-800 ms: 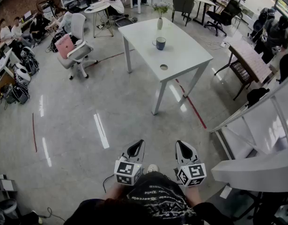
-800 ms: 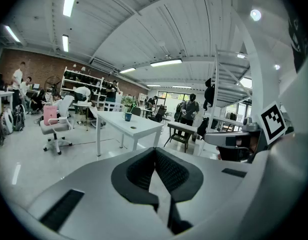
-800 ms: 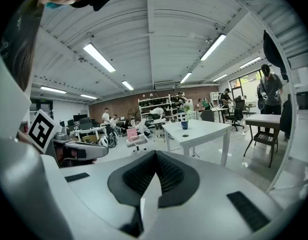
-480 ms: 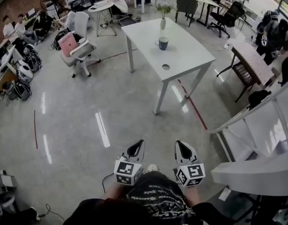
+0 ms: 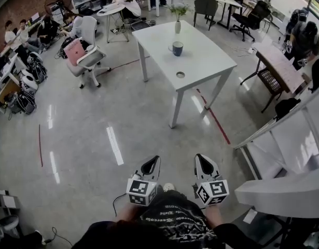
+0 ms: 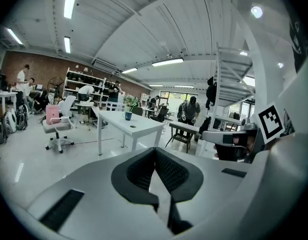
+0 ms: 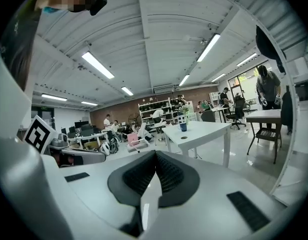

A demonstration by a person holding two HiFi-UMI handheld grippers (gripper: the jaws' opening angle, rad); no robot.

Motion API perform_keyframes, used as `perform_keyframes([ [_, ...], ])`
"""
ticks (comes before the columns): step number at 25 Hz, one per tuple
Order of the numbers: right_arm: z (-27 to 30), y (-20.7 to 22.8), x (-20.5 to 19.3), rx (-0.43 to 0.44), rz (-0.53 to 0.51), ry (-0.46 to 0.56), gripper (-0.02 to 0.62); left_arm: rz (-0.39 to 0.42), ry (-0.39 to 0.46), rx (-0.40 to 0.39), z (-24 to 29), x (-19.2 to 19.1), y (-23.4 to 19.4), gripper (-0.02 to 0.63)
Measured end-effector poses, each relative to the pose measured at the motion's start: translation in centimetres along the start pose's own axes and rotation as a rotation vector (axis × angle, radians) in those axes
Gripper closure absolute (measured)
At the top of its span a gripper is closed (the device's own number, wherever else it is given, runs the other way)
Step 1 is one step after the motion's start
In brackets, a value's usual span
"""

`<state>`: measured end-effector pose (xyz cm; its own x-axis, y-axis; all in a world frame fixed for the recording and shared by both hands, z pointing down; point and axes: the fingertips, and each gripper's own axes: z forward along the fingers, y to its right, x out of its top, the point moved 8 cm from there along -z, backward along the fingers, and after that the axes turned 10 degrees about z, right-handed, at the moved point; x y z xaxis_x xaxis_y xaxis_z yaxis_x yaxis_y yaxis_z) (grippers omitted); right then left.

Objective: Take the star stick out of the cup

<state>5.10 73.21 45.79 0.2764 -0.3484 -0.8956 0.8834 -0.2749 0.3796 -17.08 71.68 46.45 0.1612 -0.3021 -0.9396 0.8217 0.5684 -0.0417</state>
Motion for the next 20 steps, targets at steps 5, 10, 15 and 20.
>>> perform_keyframes([
  [5,0.5,2.2,0.2,-0.006,0.024,-0.024,0.586,-0.006,-0.010,-0.010,2.6,0.2,1.1,0.586],
  [10,2.3,4.4,0.8,-0.033,0.016,-0.044,0.587,-0.009,-0.004,-0.040,6.5,1.0,0.6,0.586],
  [15,6.5,7.7,1.8,-0.067,0.017,-0.055,0.586,-0.013,0.002,-0.073,12.7,1.9,-1.4,0.586],
  [20,13.4,10.2,4.7,-0.092,0.030,-0.047,0.586,-0.005,-0.001,-0.098,19.3,4.5,-5.6,0.586],
])
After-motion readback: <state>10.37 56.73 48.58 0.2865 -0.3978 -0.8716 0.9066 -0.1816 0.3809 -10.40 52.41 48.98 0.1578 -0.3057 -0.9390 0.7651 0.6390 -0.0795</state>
